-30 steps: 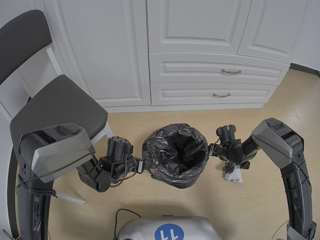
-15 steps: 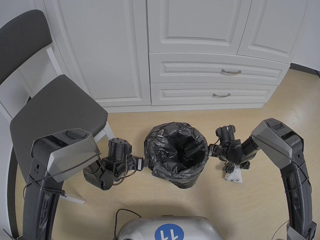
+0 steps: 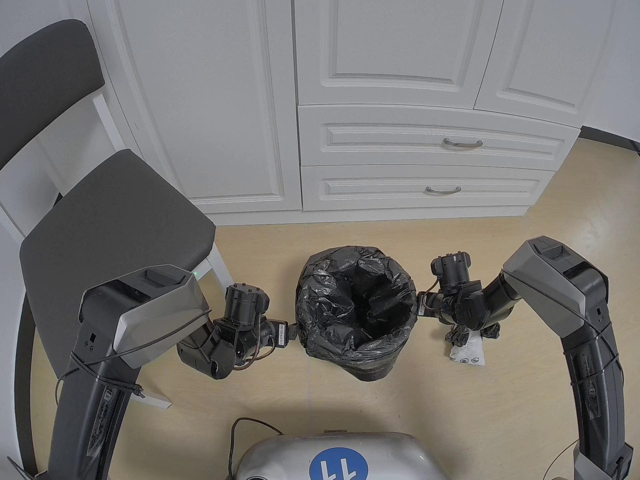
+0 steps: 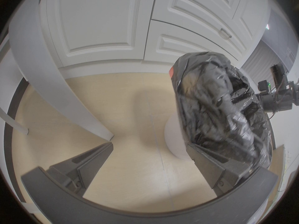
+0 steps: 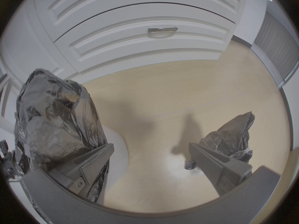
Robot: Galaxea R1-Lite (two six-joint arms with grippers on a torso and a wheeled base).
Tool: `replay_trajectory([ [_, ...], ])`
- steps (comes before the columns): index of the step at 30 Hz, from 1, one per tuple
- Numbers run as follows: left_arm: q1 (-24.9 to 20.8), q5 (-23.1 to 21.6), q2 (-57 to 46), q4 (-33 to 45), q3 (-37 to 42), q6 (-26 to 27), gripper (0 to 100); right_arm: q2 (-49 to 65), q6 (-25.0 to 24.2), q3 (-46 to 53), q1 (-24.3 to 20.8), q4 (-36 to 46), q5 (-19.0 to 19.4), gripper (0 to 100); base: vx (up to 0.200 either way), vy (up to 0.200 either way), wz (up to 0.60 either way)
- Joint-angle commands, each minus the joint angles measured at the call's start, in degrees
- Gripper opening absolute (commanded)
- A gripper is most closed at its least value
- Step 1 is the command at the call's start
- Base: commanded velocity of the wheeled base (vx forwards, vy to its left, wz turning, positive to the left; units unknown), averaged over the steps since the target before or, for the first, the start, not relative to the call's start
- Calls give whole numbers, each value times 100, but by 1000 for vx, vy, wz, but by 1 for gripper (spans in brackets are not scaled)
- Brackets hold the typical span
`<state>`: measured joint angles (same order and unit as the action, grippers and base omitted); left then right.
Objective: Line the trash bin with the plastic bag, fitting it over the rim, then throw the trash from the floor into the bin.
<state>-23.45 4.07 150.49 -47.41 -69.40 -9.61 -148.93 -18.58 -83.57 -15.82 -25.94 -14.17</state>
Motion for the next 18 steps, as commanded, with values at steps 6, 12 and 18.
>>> replay_trajectory([
  [6, -28, 41, -99, 355, 67, 11, 100, 57, 452, 323, -8, -130, -315, 100, 0, 0, 0],
  [12, -72, 120, -565, -32, 770, -6, 100, 743, 469, 807, 35, -508, -218, 100, 0, 0, 0],
  [18, -282, 50, -1374, -1007, 2185, 82, 100, 1288, 1128, 1396, 510, -561, 318, 100, 0, 0, 0],
])
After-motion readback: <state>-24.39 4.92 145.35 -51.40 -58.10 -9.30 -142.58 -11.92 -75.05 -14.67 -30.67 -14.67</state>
